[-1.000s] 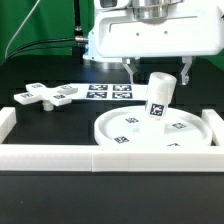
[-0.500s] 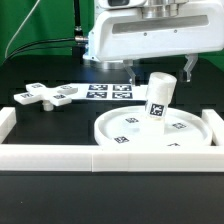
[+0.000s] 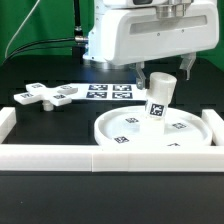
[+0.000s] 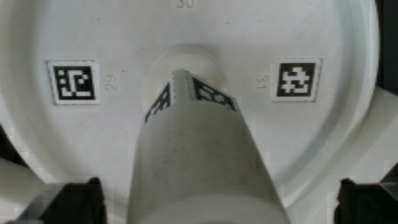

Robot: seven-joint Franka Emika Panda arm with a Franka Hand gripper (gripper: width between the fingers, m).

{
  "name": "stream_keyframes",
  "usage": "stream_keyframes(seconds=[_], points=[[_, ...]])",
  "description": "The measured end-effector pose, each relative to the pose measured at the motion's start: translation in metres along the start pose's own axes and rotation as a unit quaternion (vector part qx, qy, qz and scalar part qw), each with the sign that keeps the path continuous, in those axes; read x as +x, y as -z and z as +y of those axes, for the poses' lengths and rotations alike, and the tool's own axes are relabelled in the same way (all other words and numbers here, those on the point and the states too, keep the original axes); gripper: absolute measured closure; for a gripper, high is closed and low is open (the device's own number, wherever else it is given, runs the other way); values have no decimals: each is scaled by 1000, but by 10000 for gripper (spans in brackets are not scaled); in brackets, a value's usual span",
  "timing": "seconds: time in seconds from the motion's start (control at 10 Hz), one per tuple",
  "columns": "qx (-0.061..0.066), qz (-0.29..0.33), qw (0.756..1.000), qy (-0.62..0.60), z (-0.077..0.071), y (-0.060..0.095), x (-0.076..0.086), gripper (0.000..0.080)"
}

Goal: Assemble round table

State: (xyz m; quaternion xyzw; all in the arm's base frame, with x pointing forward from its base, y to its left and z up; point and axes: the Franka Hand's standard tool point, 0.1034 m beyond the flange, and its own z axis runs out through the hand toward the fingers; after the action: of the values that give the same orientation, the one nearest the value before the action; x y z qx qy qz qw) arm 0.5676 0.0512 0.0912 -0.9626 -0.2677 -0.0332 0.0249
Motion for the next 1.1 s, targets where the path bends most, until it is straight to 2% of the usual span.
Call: stream_keyframes(seconds=[0.1, 0.3, 0.6, 0.9, 1.1], points=[[-1, -1, 999, 35, 0, 0, 0, 151], [-17, -9, 987, 161, 1, -1, 8, 151], [-18, -16, 961, 276, 0, -5, 8, 151], [-15, -19, 939, 344, 4, -7, 4, 151], [-15, -20, 933, 358, 6, -7, 2, 165]])
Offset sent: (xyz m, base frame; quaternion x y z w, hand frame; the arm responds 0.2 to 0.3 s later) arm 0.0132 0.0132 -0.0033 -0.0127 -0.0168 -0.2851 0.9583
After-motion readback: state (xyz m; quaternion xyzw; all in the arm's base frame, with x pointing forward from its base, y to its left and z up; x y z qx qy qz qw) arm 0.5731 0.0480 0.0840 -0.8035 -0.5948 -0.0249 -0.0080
